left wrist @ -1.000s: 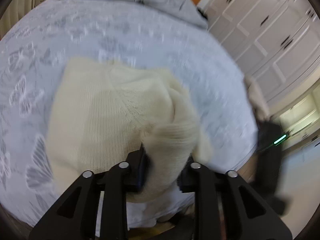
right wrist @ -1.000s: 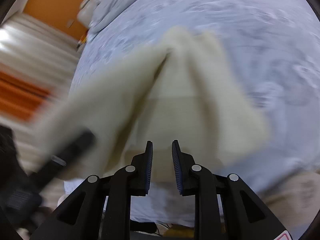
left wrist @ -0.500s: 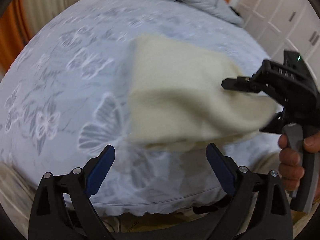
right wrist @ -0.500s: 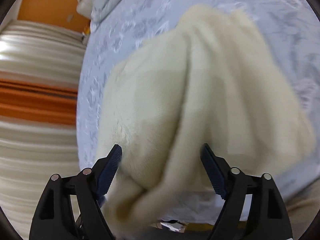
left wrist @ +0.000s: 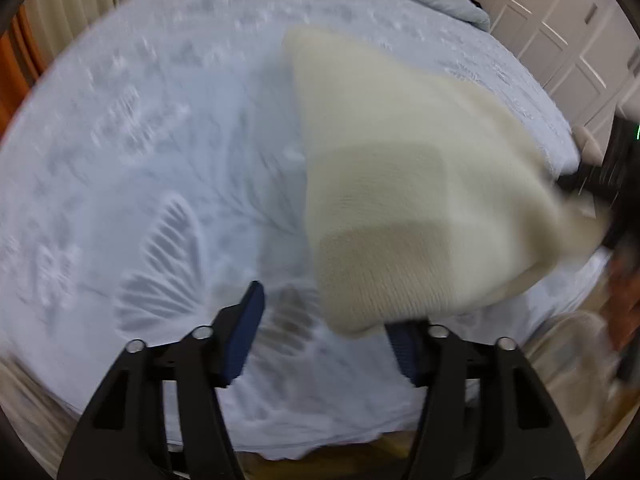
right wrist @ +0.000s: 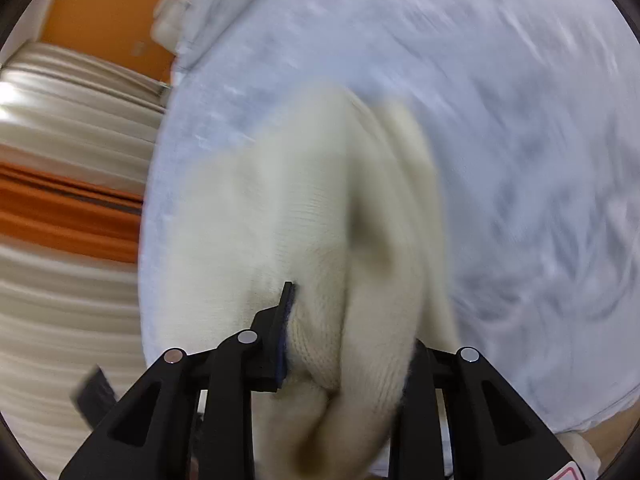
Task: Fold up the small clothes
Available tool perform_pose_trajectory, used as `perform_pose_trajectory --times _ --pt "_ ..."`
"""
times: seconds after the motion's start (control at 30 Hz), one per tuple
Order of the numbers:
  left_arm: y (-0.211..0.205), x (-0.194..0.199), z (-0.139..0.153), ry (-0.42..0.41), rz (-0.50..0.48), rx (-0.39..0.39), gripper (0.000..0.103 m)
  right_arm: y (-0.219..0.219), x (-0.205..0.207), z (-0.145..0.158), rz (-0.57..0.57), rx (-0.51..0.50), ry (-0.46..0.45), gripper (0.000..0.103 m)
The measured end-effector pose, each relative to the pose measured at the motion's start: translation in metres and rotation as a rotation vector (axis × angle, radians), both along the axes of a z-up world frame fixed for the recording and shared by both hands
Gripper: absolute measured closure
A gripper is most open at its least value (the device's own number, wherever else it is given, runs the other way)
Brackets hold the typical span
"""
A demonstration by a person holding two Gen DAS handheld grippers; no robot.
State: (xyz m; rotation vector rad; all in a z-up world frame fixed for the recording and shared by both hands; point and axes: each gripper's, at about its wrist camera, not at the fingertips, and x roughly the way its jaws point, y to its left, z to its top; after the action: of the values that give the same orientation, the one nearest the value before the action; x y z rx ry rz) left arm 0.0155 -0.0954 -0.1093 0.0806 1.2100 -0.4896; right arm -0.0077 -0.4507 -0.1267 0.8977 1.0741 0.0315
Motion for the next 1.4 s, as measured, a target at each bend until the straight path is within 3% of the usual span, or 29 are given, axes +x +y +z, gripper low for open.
perform_pose_trajectory --times 0.03,0.07,0.17,0.27,0.3,0.33,0.37,0.47,0.53,0.57,0.6,0.67,0.7,0.8,0.83,0.9,1.0,1.07,1.1,1.17,1.23,1.27,1.4 --pt "-0.001 0.000 -0.003 0.021 0.005 -0.001 0.067 0.001 -0.005 0.000 -0.014 0.019 -0.020 0.076" --pt "-0.002 0.000 -0.003 0.042 0.015 -0.014 0.071 0.003 -0.005 0.002 -0.015 0.021 -0.027 0.076" --pt "-0.001 -0.008 0.014 0.014 0.022 -0.035 0.073 0.010 -0.011 0.010 0.003 0.006 -0.039 0.064" --pt "-0.005 -0.012 0.032 -0.069 -0.001 -0.016 0.069 0.021 -0.006 0.025 -0.016 -0.005 -0.067 0.048" --pt "-0.006 -0.011 0.031 -0.074 -0.003 -0.013 0.069 0.024 -0.005 0.026 -0.011 -0.007 -0.073 0.048" --pt "-0.006 -0.008 0.027 -0.060 0.003 -0.017 0.069 0.024 -0.002 0.024 0.011 -0.023 -0.054 0.057" --pt "-0.005 -0.005 0.021 -0.035 0.015 -0.018 0.069 0.022 0.008 0.022 0.031 -0.052 -0.043 0.079" --pt "0.000 0.001 0.014 0.007 0.058 -0.034 0.075 0.018 -0.001 0.059 0.009 -0.063 -0.183 0.081" --pt "-0.003 -0.001 0.015 0.000 0.029 -0.014 0.076 0.008 -0.013 0.076 -0.025 -0.060 -0.233 0.081" --pt "-0.005 -0.001 0.013 0.007 0.010 -0.005 0.076 0.006 -0.015 0.072 -0.037 -0.086 -0.208 0.081" --pt "-0.008 -0.002 0.010 0.016 0.010 0.001 0.076 0.006 -0.013 0.060 -0.036 -0.118 -0.149 0.081" --pt "-0.010 0.000 0.002 0.044 0.027 0.018 0.076 0.009 -0.005 0.007 0.032 -0.129 0.049 0.077" --pt "-0.010 0.000 -0.006 0.064 0.039 0.037 0.076 0.010 -0.008 -0.004 0.025 -0.100 0.065 0.079" --pt "-0.009 -0.004 -0.007 0.035 0.034 0.060 0.073 0.004 -0.024 0.027 -0.057 -0.116 0.011 0.070" --pt "-0.009 -0.008 0.000 0.005 0.016 0.064 0.072 0.004 -0.032 0.041 -0.098 -0.187 0.008 0.061" --pt "-0.008 -0.015 0.011 -0.040 -0.003 0.083 0.066 0.014 -0.047 0.073 -0.138 -0.344 -0.029 0.060" --pt "0.005 -0.027 0.027 -0.074 0.002 0.070 0.052 0.045 -0.043 0.103 -0.018 -0.353 -0.138 0.066" --pt "0.015 -0.032 0.033 -0.081 0.020 0.056 0.044 0.089 -0.028 0.115 0.136 -0.338 -0.196 0.082" --pt "0.023 -0.034 0.037 -0.086 0.044 0.052 0.042 0.107 -0.018 0.113 0.197 -0.346 -0.206 0.084" --pt "0.031 -0.034 0.041 -0.083 0.072 0.047 0.039 0.136 0.009 0.094 0.292 -0.376 -0.172 0.086" --pt "0.037 -0.033 0.046 -0.069 0.102 0.050 0.038 0.163 0.032 0.038 0.387 -0.451 -0.029 0.086" --pt "0.041 -0.032 0.047 -0.072 0.107 0.047 0.038 0.170 0.040 0.014 0.419 -0.488 -0.006 0.089" --pt "0.048 -0.036 0.059 -0.104 0.112 0.053 0.033 0.148 0.043 0.039 0.344 -0.367 -0.017 0.090"
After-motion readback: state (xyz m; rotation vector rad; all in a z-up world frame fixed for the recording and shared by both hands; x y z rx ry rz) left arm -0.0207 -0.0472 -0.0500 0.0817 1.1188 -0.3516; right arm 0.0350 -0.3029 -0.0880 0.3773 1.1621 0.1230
